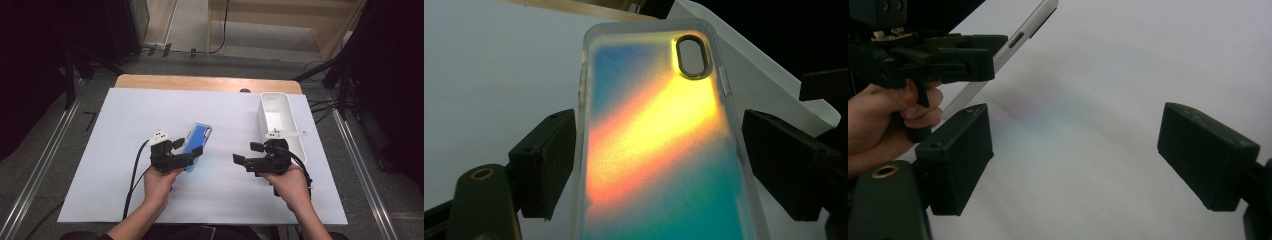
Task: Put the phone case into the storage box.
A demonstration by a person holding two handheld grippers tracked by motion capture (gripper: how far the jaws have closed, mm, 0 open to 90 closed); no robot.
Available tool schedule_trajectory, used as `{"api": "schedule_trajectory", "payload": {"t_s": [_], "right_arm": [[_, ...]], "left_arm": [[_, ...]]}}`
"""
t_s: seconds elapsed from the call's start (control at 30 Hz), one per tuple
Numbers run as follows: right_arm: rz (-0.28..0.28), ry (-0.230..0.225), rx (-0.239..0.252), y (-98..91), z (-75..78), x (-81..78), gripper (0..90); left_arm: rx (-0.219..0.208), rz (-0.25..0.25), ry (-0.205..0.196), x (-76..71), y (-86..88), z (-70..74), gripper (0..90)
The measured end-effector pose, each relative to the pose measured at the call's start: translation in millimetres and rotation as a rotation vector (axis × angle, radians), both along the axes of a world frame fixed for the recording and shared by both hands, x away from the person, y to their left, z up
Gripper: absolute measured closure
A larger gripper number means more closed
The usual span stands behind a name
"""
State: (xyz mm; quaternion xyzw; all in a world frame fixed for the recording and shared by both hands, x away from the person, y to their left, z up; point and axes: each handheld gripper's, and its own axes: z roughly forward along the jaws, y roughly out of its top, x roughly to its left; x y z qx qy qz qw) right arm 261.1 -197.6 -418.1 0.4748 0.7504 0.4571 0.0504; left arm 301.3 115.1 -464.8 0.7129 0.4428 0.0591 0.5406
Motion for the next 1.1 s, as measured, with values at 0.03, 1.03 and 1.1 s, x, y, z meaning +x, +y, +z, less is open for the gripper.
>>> {"api": "schedule_trajectory", "payload": {"t_s": [0.03, 1.03, 1.1], "right_arm": [[-0.003, 0.001, -0.003, 1.2, 0.8, 1.3, 13.2], [-0.017, 0.034, -0.001, 27.0, 13.0, 45.5, 13.2], [-0.014, 0.039, 0.006, 28.6, 14.0, 49.4, 13.2]], "left_arm": [[-0.003, 0.000, -0.002, -0.6, -1.0, -0.6, 16.6], [-0.055, 0.013, -0.068, -5.1, -16.9, -15.3, 16.6], [-0.049, 0.008, -0.077, -5.4, -17.5, -16.0, 16.6]]}}
